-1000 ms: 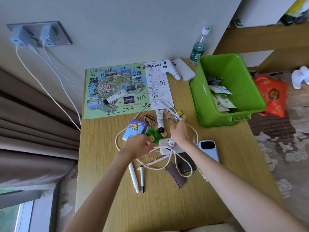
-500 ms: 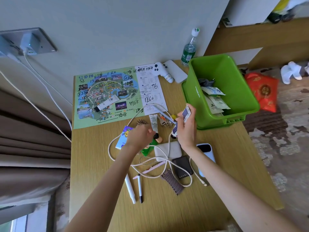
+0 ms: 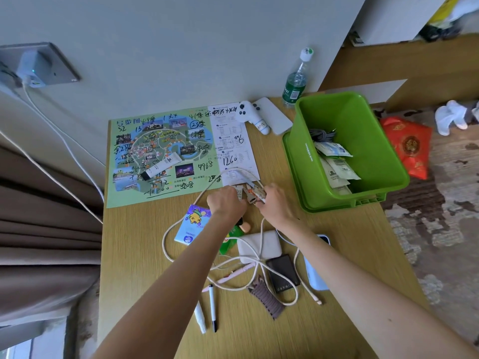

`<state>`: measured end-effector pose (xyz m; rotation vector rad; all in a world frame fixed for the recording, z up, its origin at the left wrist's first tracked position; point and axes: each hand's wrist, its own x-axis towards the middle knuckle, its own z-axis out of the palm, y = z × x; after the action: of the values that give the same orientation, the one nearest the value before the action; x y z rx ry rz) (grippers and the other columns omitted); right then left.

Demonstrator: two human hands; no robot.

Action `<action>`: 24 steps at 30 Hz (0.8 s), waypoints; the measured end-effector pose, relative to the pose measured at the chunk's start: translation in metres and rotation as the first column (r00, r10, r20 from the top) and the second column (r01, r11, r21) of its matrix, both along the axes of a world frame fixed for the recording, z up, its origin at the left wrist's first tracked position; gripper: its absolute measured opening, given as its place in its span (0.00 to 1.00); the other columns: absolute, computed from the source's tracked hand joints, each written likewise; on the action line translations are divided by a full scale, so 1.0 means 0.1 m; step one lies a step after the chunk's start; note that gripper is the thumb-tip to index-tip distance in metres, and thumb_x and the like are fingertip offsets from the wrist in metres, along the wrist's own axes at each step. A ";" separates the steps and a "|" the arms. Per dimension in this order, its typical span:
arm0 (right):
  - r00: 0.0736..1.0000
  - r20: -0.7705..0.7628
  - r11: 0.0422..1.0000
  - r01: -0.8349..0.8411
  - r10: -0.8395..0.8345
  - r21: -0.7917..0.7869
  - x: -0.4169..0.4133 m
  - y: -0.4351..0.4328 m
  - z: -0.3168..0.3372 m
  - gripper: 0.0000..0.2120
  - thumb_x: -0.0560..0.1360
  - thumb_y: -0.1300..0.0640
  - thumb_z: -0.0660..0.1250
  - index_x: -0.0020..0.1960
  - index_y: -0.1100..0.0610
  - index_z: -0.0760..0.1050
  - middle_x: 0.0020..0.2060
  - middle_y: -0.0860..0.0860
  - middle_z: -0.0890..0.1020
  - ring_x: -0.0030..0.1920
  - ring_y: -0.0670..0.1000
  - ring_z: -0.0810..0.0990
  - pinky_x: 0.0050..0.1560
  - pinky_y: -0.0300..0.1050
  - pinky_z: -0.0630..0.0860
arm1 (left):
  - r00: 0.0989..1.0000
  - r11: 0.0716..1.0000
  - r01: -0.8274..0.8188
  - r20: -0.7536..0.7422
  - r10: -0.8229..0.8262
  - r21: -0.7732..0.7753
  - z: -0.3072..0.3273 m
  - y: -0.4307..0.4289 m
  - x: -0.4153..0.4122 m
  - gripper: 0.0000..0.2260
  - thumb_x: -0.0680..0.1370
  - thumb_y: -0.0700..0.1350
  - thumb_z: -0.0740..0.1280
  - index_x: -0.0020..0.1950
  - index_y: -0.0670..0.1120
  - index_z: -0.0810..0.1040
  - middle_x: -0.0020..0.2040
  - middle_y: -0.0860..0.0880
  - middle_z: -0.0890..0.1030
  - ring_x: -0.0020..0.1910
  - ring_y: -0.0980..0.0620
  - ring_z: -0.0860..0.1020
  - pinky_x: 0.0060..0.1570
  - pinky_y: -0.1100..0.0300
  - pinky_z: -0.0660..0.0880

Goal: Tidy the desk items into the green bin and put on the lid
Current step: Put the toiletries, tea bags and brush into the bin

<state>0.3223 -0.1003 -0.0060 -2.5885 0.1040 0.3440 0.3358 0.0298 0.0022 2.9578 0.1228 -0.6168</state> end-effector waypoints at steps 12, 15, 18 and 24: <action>0.979 0.110 0.963 -0.146 0.174 -0.226 -0.10 0.04 -0.09 0.16 0.74 0.63 0.68 0.62 0.59 0.73 0.53 0.52 0.75 0.52 0.52 0.75 0.50 0.45 0.76 | 0.914 0.669 -0.392 -0.187 0.360 -0.631 0.19 0.45 0.18 0.19 0.78 0.50 0.59 0.30 0.43 0.67 0.32 0.44 0.72 0.29 0.48 0.68 0.35 0.57 0.68; 0.978 0.170 0.983 -0.093 0.120 -0.161 -0.14 0.01 0.01 0.19 0.72 0.66 0.70 0.61 0.59 0.73 0.53 0.52 0.73 0.48 0.52 0.76 0.41 0.45 0.77 | 0.839 0.395 -0.499 -0.318 0.441 -0.771 0.30 0.70 0.16 0.12 0.79 0.42 0.57 0.36 0.41 0.70 0.33 0.41 0.78 0.33 0.45 0.74 0.42 0.50 0.77; 0.937 0.338 0.990 -0.041 0.085 -0.133 -0.19 -0.01 0.12 0.16 0.68 0.70 0.71 0.53 0.60 0.73 0.50 0.54 0.74 0.44 0.55 0.77 0.34 0.43 0.68 | 0.834 0.309 -0.502 -0.356 0.422 -0.808 0.33 0.96 0.03 0.07 0.80 0.39 0.56 0.42 0.42 0.67 0.28 0.45 0.77 0.27 0.47 0.74 0.30 0.55 0.76; 0.853 0.493 0.953 0.020 -0.174 0.301 -0.19 0.02 0.35 0.04 0.75 0.66 0.68 0.44 0.62 0.72 0.44 0.55 0.74 0.43 0.53 0.75 0.41 0.44 0.72 | 0.933 0.834 -0.344 -0.058 0.355 -0.431 0.14 1.26 -0.38 0.21 0.75 0.58 0.68 0.53 0.43 0.68 0.40 0.47 0.76 0.34 0.50 0.76 0.30 0.57 0.70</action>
<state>0.3033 -0.0981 0.0291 -2.2844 -0.0070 -0.3585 0.2978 0.1561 0.0161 2.4204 0.4509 -0.4786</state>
